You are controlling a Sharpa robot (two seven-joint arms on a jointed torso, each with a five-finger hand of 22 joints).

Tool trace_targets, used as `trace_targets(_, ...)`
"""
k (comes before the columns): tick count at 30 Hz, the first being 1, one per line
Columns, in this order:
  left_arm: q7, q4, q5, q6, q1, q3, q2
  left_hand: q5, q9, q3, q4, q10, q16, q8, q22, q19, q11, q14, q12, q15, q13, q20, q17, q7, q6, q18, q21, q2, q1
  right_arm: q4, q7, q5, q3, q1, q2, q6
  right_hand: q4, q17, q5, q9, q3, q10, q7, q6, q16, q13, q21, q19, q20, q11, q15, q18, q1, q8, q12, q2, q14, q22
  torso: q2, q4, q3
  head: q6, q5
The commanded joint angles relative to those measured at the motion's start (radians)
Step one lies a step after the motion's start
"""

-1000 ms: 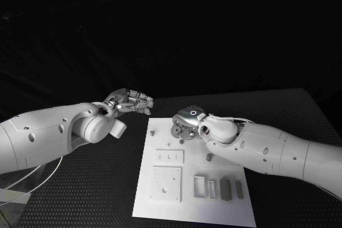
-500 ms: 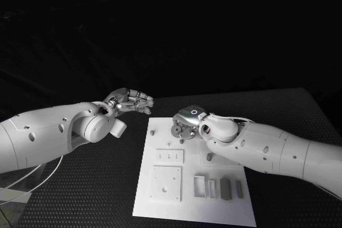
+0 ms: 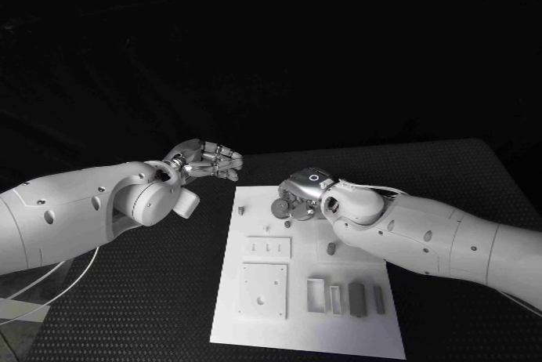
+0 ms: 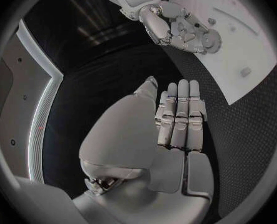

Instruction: Assemble the parts on the task board

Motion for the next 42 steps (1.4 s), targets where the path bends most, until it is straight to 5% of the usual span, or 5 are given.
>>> trace_targets(1,0.006,0.0,0.001,0.011,0.001,0.0,0.0,-0.003,-0.001,0.005,0.001,0.007,-0.007,-0.005,-0.001,0.003,-0.001,0.006,-0.005,0.002,0.002,-0.005,0.001,0.001,0.008,0.0,-0.006,-0.004,-0.006,0.002,0.007,0.04,0.0,0.0,-0.004,-0.005,0.018,0.0,-0.004,-0.001,0.002,0.0,-0.001,-0.003,-0.003,0.001,-0.006,0.007,0.002,0.006,0.009,0.038,-0.015,-0.002,-0.006,-0.012,0.001,0.004,0.0,0.0002,0.0002,-0.001,0.001)
trace_targets(21,0.007,-0.004,0.001,0.01,0.001,0.0,-0.001,-0.003,-0.001,0.005,0.001,0.006,-0.008,-0.006,-0.001,0.003,-0.001,0.006,-0.006,0.002,0.002,-0.005,0.003,0.001,0.007,0.0,-0.007,-0.004,-0.007,0.029,0.03,0.124,0.001,0.001,-0.053,-0.015,0.07,0.002,-0.005,0.003,0.011,0.001,-0.005,0.017,-0.003,0.007,-0.009,0.01,-0.002,0.002,0.005,0.038,-0.05,0.011,-0.01,-0.009,0.002,0.004,0.0,-0.0013,0.0002,0.004,-0.006)
trace_targets(26,0.007,-0.005,0.001,0.01,0.001,0.0,-0.005,-0.003,-0.001,0.005,0.001,0.007,-0.008,-0.006,-0.001,0.003,-0.001,0.006,-0.007,0.002,0.002,-0.005,0.003,0.001,0.007,0.0,-0.007,-0.004,-0.006,0.08,0.061,0.226,0.01,0.02,-0.106,-0.068,0.065,0.003,-0.005,0.003,0.012,0.002,-0.006,0.017,-0.002,0.008,-0.008,0.01,-0.004,0.001,0.004,0.038,-0.044,0.012,-0.01,-0.011,0.002,0.005,-0.001,-0.0031,0.0011,0.009,-0.008)
trace_targets(31,0.009,-0.01,0.001,0.008,0.001,0.001,-0.008,-0.003,-0.001,0.005,0.0,0.007,-0.009,-0.006,-0.001,0.003,-0.001,0.006,-0.007,0.002,0.002,-0.005,0.003,0.001,0.008,0.0,-0.007,-0.005,-0.006,0.153,0.078,0.29,0.038,0.035,-0.176,-0.086,0.047,0.004,-0.005,0.004,0.012,0.002,-0.005,0.02,-0.002,0.011,-0.008,0.009,-0.006,0.002,0.005,0.038,-0.028,0.014,-0.01,-0.007,0.002,0.006,-0.002,-0.0045,0.0018,0.017,-0.013)
trace_targets(42,0.024,-0.04,0.001,0.017,0.0,0.0,-0.001,-0.003,0.003,0.006,0.0,0.014,-0.013,0.001,0.0,0.004,-0.004,0.008,-0.007,0.002,0.006,-0.005,0.007,-0.01,0.022,0.0,-0.009,-0.001,-0.002,0.189,0.183,0.52,0.051,0.054,-0.307,-0.068,-0.018,0.008,-0.005,0.002,0.012,0.001,-0.004,0.018,0.002,0.019,-0.005,0.009,-0.008,0.003,0.005,0.038,0.022,0.014,-0.011,-0.004,0.003,0.01,-0.014,-0.0259,0.011,0.026,-0.016)
